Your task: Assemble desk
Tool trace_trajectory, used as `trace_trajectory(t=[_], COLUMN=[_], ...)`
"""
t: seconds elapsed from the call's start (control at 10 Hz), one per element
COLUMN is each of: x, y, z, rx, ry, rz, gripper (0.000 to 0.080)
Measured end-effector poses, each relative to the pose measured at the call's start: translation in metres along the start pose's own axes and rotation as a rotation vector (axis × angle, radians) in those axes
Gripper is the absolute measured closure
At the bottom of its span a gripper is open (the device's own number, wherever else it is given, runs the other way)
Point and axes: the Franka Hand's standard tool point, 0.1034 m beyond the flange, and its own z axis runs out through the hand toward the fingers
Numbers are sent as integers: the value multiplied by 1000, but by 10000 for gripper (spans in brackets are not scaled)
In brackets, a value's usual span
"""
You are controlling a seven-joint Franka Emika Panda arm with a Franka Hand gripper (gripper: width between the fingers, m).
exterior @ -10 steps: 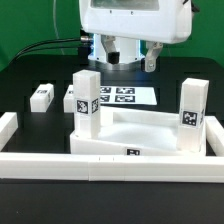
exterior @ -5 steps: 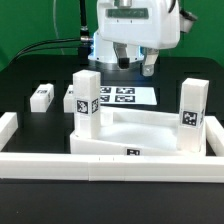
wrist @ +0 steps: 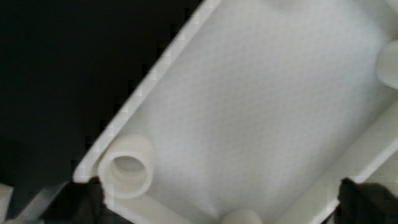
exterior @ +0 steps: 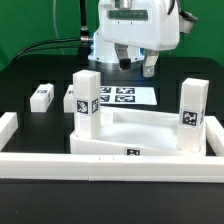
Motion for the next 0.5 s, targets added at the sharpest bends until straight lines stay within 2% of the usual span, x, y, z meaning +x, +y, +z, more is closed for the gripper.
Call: trace_trajectory(t=[0.2,0.5], x=[1,-3], y=[3,3], z=[5,7], rx=[3,3], ry=[-19,-28], rz=[241,364], gripper=[150,150])
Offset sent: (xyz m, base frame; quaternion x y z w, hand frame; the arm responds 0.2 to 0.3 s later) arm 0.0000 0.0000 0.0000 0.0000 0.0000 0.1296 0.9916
